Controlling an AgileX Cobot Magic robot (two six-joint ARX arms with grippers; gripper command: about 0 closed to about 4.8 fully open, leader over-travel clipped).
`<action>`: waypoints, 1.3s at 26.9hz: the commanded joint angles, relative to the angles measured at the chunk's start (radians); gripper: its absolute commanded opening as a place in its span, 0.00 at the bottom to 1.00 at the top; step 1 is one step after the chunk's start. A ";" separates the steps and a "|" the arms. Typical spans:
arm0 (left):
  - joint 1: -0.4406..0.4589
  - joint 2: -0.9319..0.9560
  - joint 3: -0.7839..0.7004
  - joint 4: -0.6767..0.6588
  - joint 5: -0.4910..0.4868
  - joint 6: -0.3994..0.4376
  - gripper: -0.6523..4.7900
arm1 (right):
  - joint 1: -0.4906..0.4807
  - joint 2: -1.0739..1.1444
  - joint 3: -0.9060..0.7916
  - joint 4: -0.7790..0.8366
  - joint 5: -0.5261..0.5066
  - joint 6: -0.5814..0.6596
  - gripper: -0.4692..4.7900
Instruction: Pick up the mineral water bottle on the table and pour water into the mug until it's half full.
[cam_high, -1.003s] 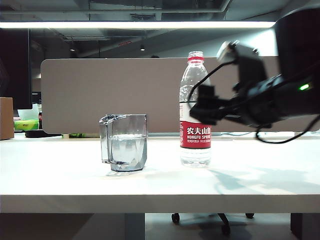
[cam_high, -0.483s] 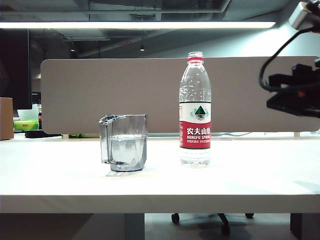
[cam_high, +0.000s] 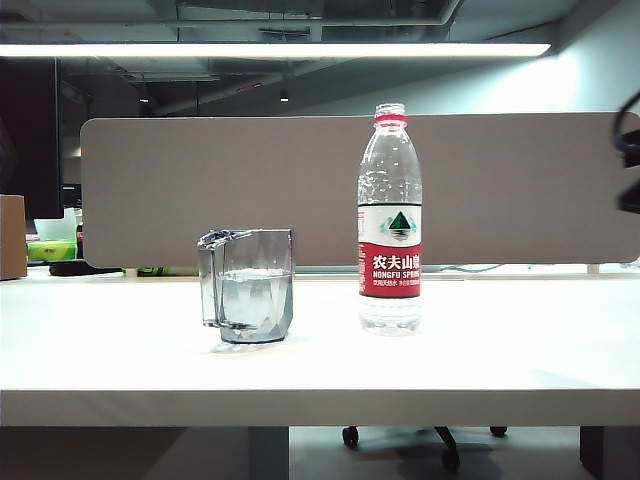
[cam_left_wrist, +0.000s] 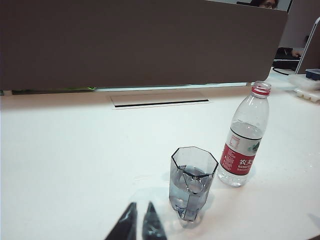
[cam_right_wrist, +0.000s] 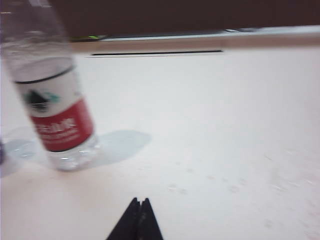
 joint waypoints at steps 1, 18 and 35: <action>-0.001 0.000 0.005 0.011 0.000 0.002 0.16 | -0.092 -0.113 0.002 -0.146 -0.085 0.017 0.08; -0.001 0.000 0.005 0.011 0.000 0.002 0.16 | -0.294 -0.518 -0.002 -0.548 -0.335 0.017 0.13; -0.001 0.000 0.005 0.011 0.000 0.002 0.16 | -0.348 -0.697 -0.002 -0.762 -0.201 0.016 0.12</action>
